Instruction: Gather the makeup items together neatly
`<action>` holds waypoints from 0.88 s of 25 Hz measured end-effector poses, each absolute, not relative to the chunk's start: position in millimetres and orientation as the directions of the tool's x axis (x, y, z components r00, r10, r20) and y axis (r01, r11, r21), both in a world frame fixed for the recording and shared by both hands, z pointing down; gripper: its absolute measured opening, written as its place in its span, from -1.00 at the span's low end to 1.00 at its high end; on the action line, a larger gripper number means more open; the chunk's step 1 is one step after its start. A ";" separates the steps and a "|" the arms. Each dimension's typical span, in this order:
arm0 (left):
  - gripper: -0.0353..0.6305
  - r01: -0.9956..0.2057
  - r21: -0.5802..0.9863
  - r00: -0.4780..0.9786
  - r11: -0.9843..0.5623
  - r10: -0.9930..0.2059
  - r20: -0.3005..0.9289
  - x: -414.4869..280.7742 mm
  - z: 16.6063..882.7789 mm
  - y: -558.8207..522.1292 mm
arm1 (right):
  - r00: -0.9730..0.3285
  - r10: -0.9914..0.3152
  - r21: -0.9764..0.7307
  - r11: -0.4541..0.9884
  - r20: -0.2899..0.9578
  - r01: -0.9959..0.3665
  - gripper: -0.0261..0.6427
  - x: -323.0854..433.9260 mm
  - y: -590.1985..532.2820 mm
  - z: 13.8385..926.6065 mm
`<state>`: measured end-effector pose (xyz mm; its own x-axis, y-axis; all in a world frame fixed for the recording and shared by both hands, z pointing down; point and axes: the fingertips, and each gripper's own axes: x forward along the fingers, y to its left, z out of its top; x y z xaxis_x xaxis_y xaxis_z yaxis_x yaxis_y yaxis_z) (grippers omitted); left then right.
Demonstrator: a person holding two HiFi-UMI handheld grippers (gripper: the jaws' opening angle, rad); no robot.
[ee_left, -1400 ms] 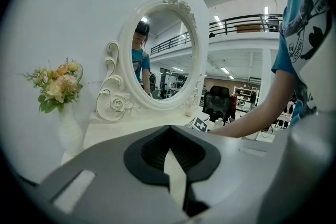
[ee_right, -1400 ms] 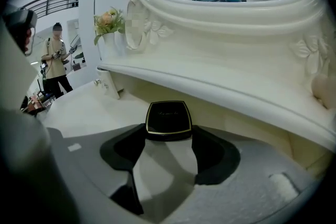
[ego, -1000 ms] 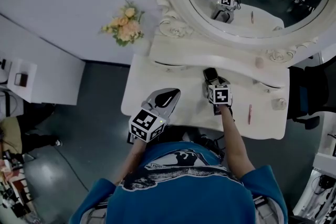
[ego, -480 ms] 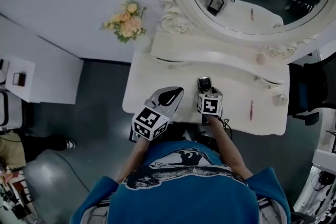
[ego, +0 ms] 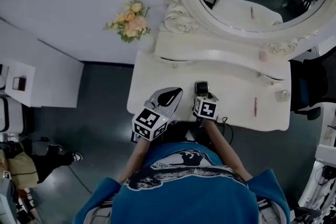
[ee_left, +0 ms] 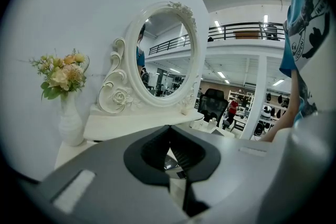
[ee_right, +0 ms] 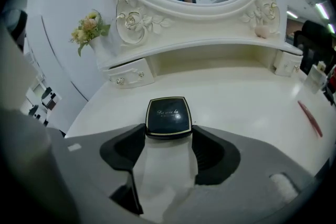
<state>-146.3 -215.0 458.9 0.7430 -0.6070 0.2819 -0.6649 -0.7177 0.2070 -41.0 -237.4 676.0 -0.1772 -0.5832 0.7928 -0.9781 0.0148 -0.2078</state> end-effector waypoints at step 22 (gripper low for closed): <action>-0.86 -0.587 0.236 0.806 -0.774 -0.531 0.262 -141.2 464.3 -213.9 | -0.270 -0.653 -0.254 0.121 0.708 -0.959 -0.09 -45.6 -231.0 653.8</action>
<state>-141.2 -213.9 464.3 0.8059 -0.5310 0.2618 -0.5870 -0.7743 0.2364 -45.6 -231.0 653.8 -0.2702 -0.6526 0.7079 -0.9595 0.1213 -0.2544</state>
